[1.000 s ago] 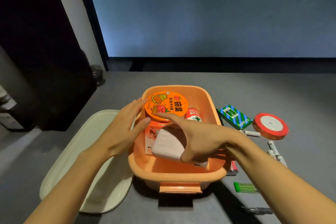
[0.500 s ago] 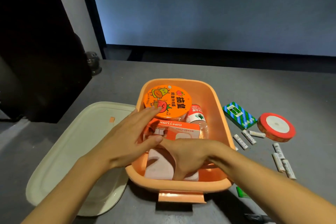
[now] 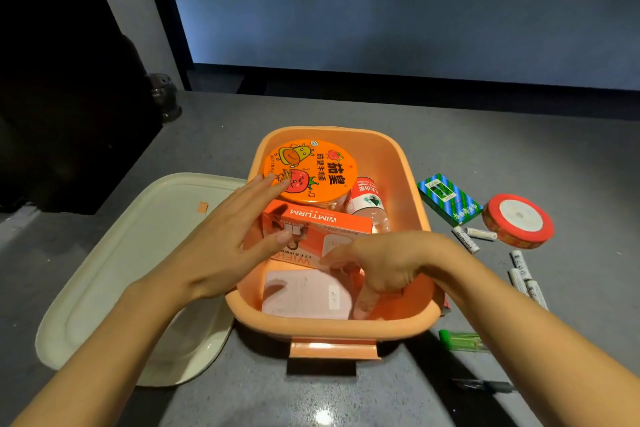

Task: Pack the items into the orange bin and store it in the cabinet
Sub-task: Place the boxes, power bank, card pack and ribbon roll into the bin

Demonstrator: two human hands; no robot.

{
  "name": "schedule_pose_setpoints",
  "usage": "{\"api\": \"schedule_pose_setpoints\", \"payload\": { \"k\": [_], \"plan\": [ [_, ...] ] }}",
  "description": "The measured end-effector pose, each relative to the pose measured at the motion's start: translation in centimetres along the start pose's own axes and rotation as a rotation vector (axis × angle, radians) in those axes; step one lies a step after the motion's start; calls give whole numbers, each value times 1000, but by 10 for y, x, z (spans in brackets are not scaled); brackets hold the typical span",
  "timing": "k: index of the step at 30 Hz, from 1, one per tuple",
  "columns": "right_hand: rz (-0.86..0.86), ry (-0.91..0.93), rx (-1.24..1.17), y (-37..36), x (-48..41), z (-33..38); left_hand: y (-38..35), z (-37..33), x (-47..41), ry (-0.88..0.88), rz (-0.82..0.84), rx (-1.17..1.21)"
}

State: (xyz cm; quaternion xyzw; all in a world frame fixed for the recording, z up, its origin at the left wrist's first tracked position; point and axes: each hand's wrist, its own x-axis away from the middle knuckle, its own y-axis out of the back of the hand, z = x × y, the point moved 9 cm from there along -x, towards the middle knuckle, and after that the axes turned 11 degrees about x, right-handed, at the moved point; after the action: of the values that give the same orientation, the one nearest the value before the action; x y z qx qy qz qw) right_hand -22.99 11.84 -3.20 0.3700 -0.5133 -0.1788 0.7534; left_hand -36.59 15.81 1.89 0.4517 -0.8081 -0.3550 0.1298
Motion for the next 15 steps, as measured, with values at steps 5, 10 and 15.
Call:
{"api": "schedule_pose_setpoints", "payload": {
  "k": [5, 10, 15],
  "plan": [
    [-47, 46, 4, 6, 12, 6, 0, 1, 0, 7, -13, 14],
    [-7, 18, -84, 6, 14, 8, 1, 2, 1, 6, -19, 23],
    [-22, -4, -129, 5, 14, 5, 0, 2, 1, 19, -8, 25]
  ]
}}
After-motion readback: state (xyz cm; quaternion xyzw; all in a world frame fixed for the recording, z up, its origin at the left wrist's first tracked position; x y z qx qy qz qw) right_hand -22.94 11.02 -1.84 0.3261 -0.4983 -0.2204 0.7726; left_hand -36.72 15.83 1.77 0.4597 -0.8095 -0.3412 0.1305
